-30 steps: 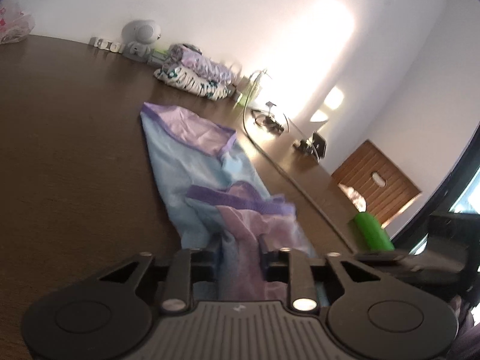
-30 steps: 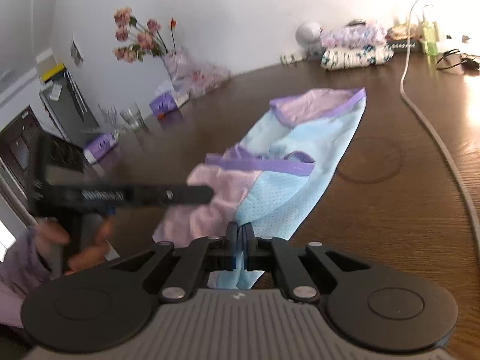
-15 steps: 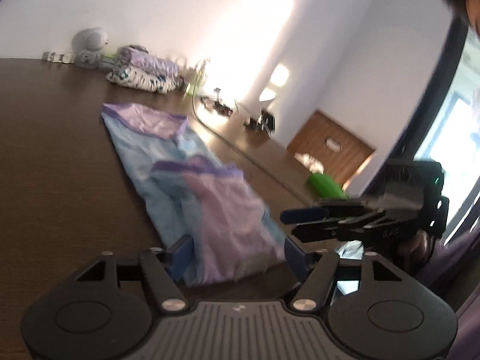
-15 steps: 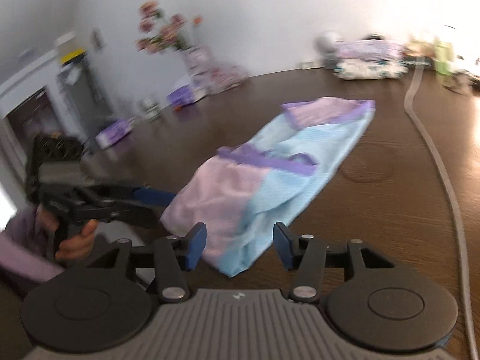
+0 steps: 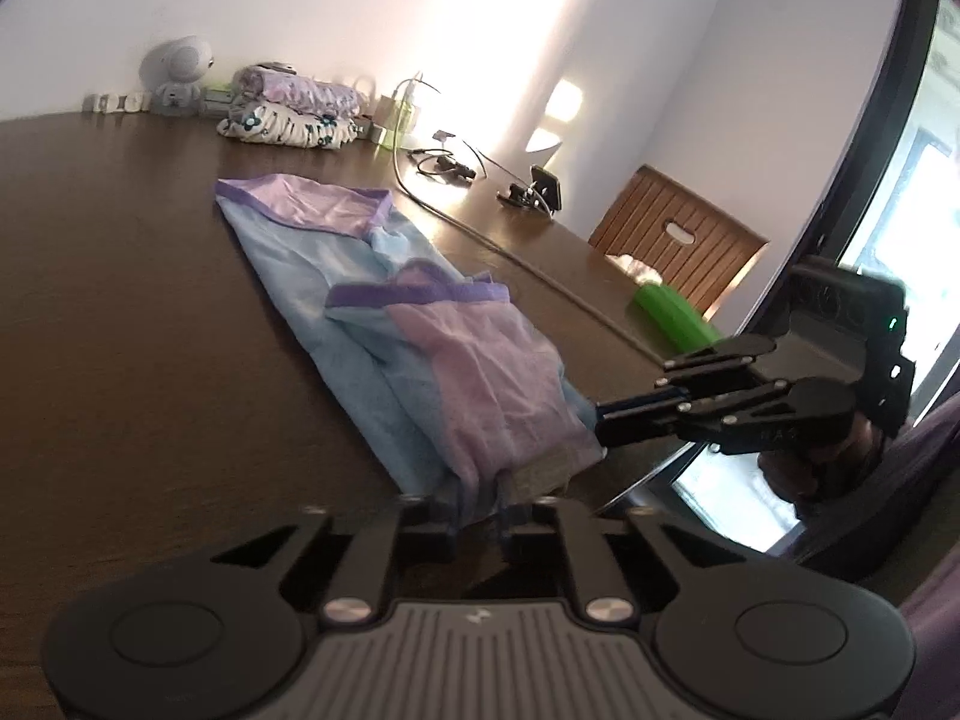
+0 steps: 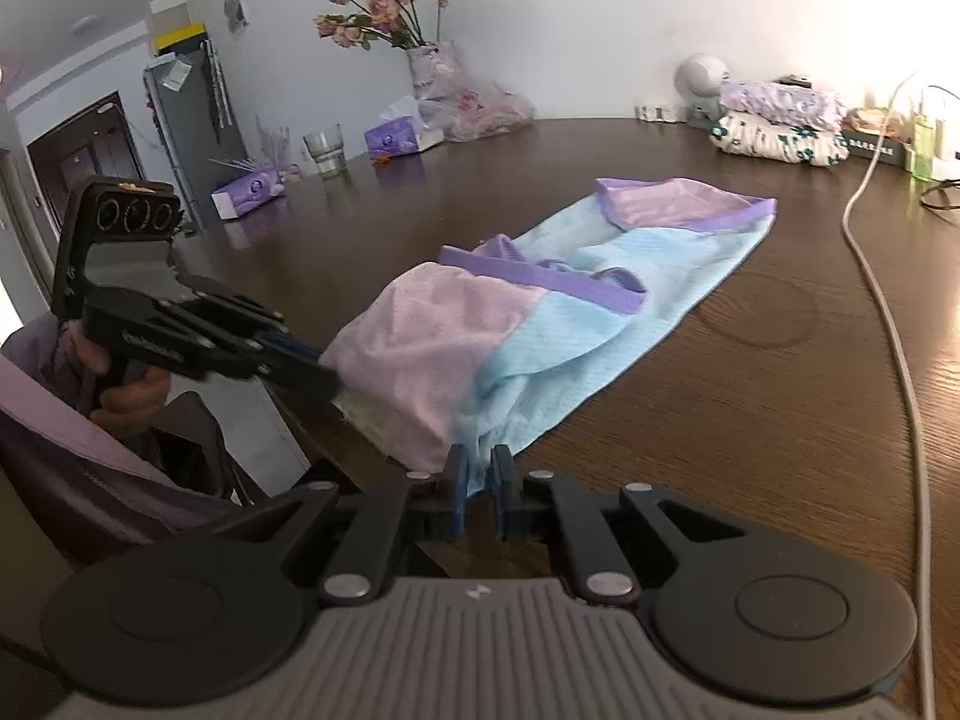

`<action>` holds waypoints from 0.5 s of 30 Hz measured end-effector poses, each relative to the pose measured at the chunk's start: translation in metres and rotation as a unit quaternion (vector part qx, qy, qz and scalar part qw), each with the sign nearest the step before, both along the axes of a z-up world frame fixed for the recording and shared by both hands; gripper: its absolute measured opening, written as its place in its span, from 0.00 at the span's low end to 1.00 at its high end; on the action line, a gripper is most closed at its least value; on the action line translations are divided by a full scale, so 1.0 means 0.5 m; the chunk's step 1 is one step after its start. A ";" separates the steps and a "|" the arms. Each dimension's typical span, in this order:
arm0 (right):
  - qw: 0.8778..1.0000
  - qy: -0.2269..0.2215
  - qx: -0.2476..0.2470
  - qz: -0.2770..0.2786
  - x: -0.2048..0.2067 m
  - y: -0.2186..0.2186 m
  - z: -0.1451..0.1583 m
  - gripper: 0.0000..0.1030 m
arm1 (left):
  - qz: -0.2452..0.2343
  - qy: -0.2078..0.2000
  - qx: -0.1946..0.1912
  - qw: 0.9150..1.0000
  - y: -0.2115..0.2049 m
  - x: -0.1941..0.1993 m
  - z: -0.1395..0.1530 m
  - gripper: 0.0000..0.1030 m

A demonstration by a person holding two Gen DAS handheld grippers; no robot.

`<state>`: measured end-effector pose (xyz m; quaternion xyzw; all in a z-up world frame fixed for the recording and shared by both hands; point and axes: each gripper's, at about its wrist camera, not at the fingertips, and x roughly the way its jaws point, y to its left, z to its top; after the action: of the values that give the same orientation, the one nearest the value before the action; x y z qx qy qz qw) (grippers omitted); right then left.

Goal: Fold clothes

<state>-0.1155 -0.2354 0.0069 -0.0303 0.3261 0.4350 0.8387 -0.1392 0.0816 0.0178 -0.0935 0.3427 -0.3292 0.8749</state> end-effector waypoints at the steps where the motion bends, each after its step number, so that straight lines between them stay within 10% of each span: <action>1: 1.000 -0.002 0.011 -0.004 0.002 -0.008 0.008 0.10 | 0.004 -0.004 -0.014 1.000 0.010 0.003 0.010 0.26; 3: 0.998 0.006 0.051 -0.031 0.026 -0.016 0.019 0.22 | 0.023 -0.006 -0.035 0.999 0.020 0.028 0.026 0.52; 7: 0.993 0.040 0.078 -0.078 0.096 0.005 0.012 0.40 | 0.046 0.012 -0.049 0.998 -0.002 0.102 0.031 0.48; 8: 0.992 0.049 0.074 -0.085 0.114 0.015 0.006 0.40 | 0.046 0.015 -0.042 0.998 -0.009 0.115 0.026 0.35; 9: 0.992 0.057 0.071 -0.082 0.126 0.024 -0.002 0.38 | 0.045 0.018 -0.037 0.998 -0.017 0.128 0.021 0.07; 10: 0.992 0.064 0.077 -0.081 0.134 0.029 -0.008 0.35 | 0.043 0.016 -0.036 0.998 -0.021 0.134 0.016 0.02; 12: 0.991 0.075 0.082 -0.078 0.143 0.037 -0.015 0.02 | 0.052 -0.010 -0.039 0.998 -0.025 0.128 0.015 0.05; 15: 0.993 0.038 0.074 -0.079 0.123 0.043 0.004 0.02 | 0.056 -0.044 -0.004 0.997 -0.043 0.118 0.023 0.08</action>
<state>-0.0539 -0.2140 0.0090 0.0743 0.3256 0.3917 0.8574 -0.0802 0.0603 0.0293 -0.1018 0.2966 -0.2846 0.9059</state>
